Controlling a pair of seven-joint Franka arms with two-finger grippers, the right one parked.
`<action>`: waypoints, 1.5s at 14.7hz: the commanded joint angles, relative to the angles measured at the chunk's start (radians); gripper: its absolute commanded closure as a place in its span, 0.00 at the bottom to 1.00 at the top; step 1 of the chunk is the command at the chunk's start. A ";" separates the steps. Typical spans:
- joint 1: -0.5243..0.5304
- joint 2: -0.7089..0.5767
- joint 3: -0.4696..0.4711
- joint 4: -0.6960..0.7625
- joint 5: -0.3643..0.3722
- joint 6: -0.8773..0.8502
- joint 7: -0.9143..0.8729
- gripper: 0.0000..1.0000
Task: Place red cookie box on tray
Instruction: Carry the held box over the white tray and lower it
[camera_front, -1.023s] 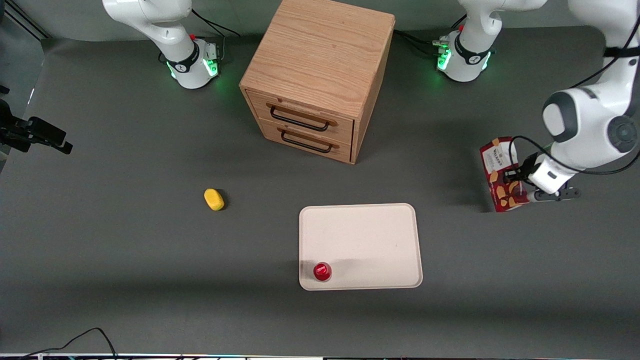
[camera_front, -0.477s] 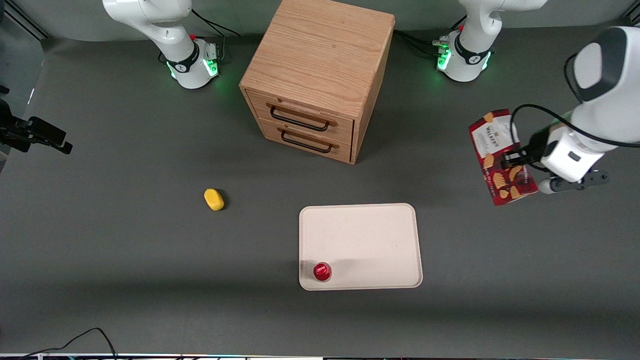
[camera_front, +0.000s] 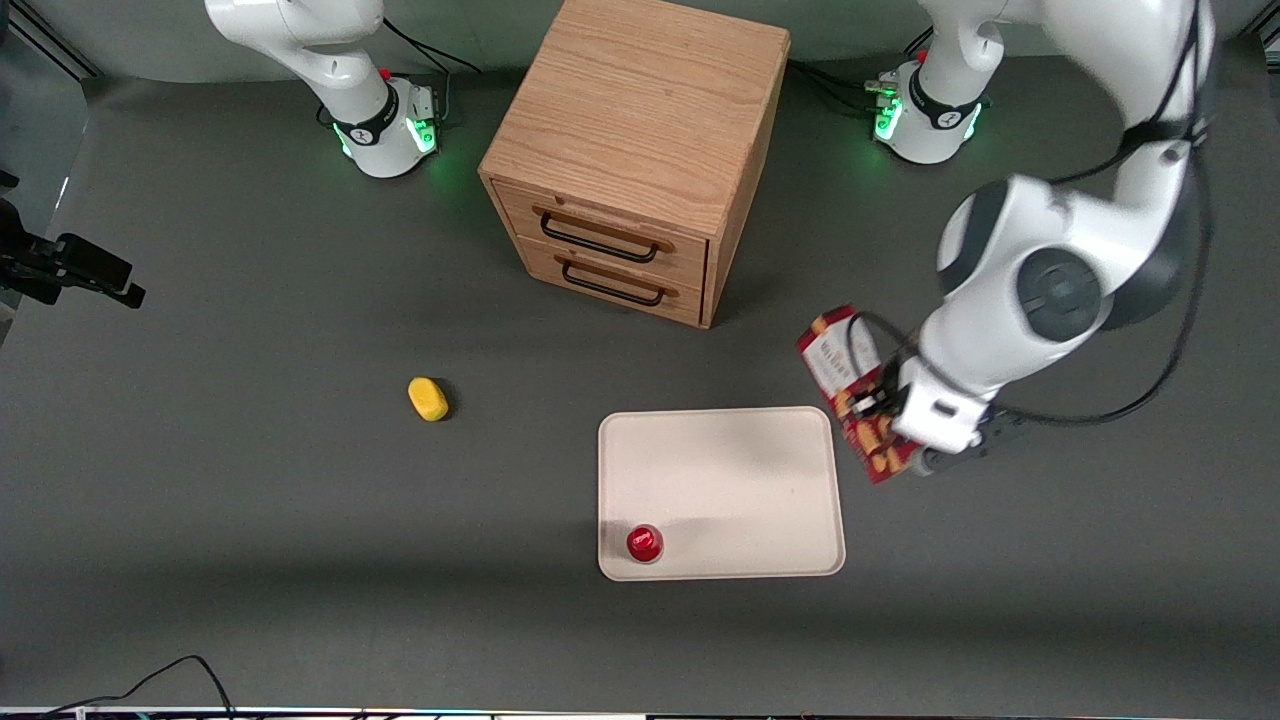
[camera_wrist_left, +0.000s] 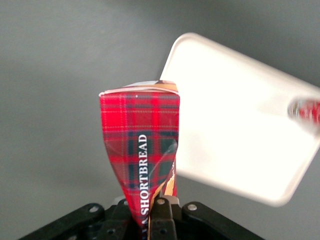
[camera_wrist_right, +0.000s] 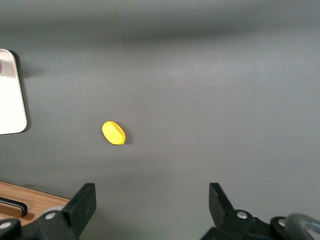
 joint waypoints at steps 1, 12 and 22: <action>-0.033 0.139 -0.010 0.060 0.124 0.117 -0.193 1.00; -0.084 0.300 -0.032 0.035 0.287 0.338 -0.234 1.00; -0.046 0.214 -0.055 0.109 0.243 0.043 -0.131 0.00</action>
